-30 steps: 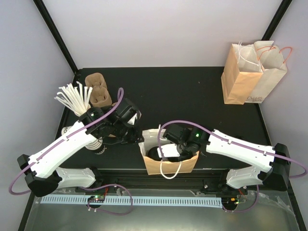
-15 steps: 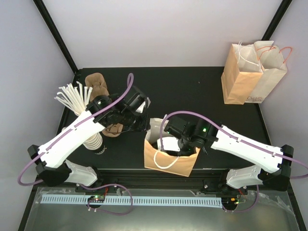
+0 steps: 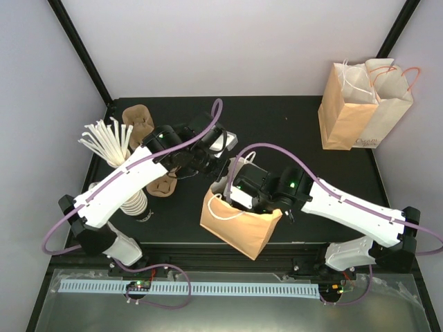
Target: Pack the takeout coffee
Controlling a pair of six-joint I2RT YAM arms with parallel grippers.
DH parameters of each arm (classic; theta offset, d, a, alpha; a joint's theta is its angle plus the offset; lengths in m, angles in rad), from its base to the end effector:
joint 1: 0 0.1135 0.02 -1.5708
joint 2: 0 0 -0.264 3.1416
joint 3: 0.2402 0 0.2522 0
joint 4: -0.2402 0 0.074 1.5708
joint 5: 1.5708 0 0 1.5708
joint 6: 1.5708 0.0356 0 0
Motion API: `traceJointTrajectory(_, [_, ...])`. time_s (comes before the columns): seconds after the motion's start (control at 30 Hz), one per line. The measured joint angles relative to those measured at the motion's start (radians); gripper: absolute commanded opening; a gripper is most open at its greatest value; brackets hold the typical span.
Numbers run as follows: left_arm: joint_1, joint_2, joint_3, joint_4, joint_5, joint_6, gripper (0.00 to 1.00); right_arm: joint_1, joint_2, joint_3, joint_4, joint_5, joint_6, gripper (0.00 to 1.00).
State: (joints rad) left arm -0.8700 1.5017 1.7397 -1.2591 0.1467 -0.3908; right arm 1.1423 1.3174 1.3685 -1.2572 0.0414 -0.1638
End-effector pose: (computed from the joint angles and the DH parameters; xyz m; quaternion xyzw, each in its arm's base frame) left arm 0.1783 -0.2195 0.3998 0.2471 0.9277 -0.2165 0.1771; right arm 0.0988 0.2127 0.3391 -0.5944 0.7832 0.0672 0.1696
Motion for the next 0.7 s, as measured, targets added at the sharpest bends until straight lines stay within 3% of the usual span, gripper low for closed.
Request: traceJointTrajectory(0.7, [0.012, 0.082, 0.026, 0.135, 0.126, 0.422, 0.01, 0.061, -0.012, -0.022, 0.014, 0.138, 0.454, 0.10])
